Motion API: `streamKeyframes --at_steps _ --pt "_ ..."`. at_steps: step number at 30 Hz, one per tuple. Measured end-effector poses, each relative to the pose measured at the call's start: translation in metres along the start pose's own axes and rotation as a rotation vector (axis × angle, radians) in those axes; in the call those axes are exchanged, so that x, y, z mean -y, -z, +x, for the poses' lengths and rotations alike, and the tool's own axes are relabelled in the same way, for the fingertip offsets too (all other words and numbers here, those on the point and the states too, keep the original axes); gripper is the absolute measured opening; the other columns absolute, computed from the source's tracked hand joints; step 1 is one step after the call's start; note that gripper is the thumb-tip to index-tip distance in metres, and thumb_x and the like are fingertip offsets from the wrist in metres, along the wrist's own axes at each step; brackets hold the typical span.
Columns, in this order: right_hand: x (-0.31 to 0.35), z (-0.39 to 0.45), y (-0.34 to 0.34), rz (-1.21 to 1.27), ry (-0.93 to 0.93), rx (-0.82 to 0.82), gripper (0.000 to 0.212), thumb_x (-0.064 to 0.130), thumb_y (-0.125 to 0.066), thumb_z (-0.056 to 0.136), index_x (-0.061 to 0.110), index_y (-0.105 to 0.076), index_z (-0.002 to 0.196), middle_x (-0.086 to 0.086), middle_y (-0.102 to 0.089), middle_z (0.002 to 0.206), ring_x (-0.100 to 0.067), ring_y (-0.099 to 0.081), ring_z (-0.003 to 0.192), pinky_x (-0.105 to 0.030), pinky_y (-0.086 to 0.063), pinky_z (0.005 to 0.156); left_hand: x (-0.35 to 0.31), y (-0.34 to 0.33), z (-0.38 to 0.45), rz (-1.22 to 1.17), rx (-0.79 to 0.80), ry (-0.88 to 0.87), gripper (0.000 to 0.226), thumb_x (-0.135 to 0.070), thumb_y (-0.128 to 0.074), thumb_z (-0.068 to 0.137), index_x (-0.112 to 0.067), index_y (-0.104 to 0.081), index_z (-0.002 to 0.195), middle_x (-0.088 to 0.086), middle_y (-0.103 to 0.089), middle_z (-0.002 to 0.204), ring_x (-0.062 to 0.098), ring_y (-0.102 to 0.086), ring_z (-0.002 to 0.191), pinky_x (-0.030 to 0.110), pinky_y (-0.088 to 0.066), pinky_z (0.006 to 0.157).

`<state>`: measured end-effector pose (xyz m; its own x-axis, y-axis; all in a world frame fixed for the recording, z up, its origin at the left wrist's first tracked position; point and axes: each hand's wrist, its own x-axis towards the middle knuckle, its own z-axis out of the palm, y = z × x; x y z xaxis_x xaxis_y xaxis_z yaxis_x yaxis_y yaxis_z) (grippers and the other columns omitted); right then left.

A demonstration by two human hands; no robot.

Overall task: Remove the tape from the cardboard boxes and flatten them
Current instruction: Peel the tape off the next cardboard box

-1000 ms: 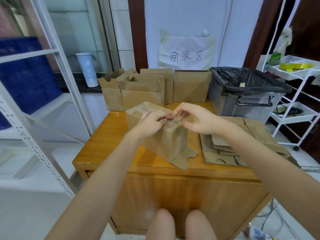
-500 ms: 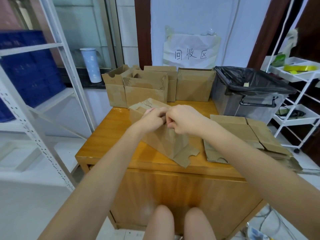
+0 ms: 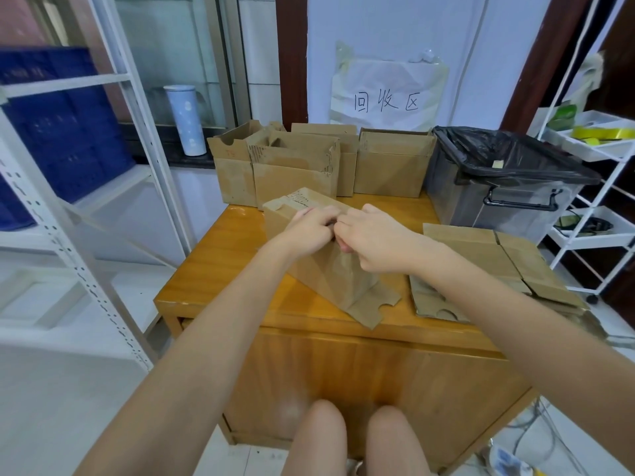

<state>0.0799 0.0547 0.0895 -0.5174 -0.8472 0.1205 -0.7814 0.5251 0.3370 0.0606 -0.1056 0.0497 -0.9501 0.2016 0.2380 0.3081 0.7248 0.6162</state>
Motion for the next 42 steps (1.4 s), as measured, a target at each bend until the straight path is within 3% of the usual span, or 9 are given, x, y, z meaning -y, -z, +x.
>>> streamKeyframes --at_steps 6,10,15,20,23,28,33,38,42 --pt "-0.013 -0.010 -0.009 0.249 0.029 -0.114 0.003 0.020 -0.050 0.096 0.019 -0.053 0.096 0.006 -0.043 0.097 -0.012 -0.038 0.092 -0.027 -0.032 0.078 0.000 -0.001 0.001 0.020 0.030 0.008 0.031 -0.002 -0.038 0.090 -0.025 -0.059 0.088 -0.011 -0.056 0.094 0.022 -0.047 0.112 0.046 -0.025 0.111" --pt "-0.014 -0.013 -0.012 0.232 -0.024 -0.118 0.033 0.037 -0.058 0.093 0.021 -0.062 0.121 0.002 -0.053 0.113 -0.015 -0.046 0.104 -0.024 -0.031 0.082 0.002 0.000 0.000 -0.034 0.054 0.056 0.027 -0.029 -0.035 0.082 -0.043 -0.058 0.078 -0.027 -0.054 0.092 0.026 -0.043 0.122 0.050 -0.025 0.111" --pt "0.003 -0.006 -0.017 0.041 0.020 -0.330 0.014 0.017 -0.082 0.068 0.012 -0.075 0.078 -0.003 -0.064 0.076 -0.024 -0.063 0.073 -0.029 -0.048 0.060 0.000 -0.002 -0.001 -0.072 0.065 0.063 0.037 -0.028 -0.029 0.074 -0.053 -0.056 0.078 -0.026 -0.053 0.095 0.030 -0.038 0.128 0.052 -0.023 0.112" --pt "0.013 -0.009 -0.023 -0.122 0.094 -0.291 0.018 0.010 -0.086 0.057 0.013 -0.074 0.071 -0.006 -0.067 0.084 -0.024 -0.065 0.082 -0.032 -0.052 0.064 0.004 -0.004 0.003 -0.076 0.055 0.081 0.049 -0.030 -0.028 0.081 -0.042 -0.061 0.115 -0.018 -0.054 0.117 0.026 -0.035 0.134 0.048 -0.021 0.115" --pt "0.016 -0.009 -0.019 -0.159 0.067 -0.252 0.023 0.017 -0.090 0.051 0.016 -0.074 0.066 -0.005 -0.068 0.085 -0.023 -0.065 0.081 -0.029 -0.050 0.063 0.007 -0.006 0.004 -0.057 0.054 0.082 0.048 -0.024 -0.028 0.088 -0.040 -0.059 0.121 -0.011 -0.055 0.128 0.026 -0.033 0.136 0.047 -0.018 0.116" --pt "0.028 -0.009 -0.020 -0.172 0.039 -0.286 0.027 0.008 -0.086 0.039 0.009 -0.068 0.059 -0.009 -0.066 0.080 -0.027 -0.065 0.077 -0.032 -0.052 0.066 0.007 -0.005 0.006 -0.122 0.073 0.060 0.042 -0.014 -0.036 0.098 -0.050 -0.056 0.101 -0.021 -0.053 0.122 0.020 -0.035 0.136 0.045 -0.016 0.118" --pt "0.036 -0.004 -0.025 -0.225 -0.034 -0.338 0.026 0.008 -0.078 0.044 0.004 -0.068 0.068 -0.011 -0.064 0.080 -0.028 -0.063 0.077 -0.034 -0.049 0.067 0.008 -0.005 0.007 -0.050 0.058 0.026 0.038 -0.012 -0.034 0.102 -0.038 -0.058 0.117 -0.014 -0.053 0.134 0.012 -0.032 0.136 0.034 -0.005 0.119" --pt "0.037 0.001 -0.028 -0.327 -0.050 -0.318 0.030 0.016 -0.074 0.051 0.002 -0.071 0.078 -0.011 -0.060 0.080 -0.029 -0.060 0.077 -0.038 -0.050 0.074 0.004 -0.003 0.004 -0.062 0.069 0.011 0.033 -0.019 -0.032 0.105 -0.039 -0.058 0.111 -0.018 -0.053 0.110 0.006 -0.034 0.127 0.029 -0.003 0.118" --pt "0.030 -0.004 -0.029 -0.395 -0.008 -0.318 0.028 0.017 -0.060 0.066 0.001 -0.071 0.086 -0.011 -0.062 0.088 -0.028 -0.059 0.083 -0.038 -0.046 0.077 0.003 -0.001 0.002 0.049 0.058 -0.037 0.042 -0.008 -0.029 0.103 -0.029 -0.058 0.125 -0.009 -0.053 0.133 0.008 -0.033 0.133 0.030 -0.004 0.118"
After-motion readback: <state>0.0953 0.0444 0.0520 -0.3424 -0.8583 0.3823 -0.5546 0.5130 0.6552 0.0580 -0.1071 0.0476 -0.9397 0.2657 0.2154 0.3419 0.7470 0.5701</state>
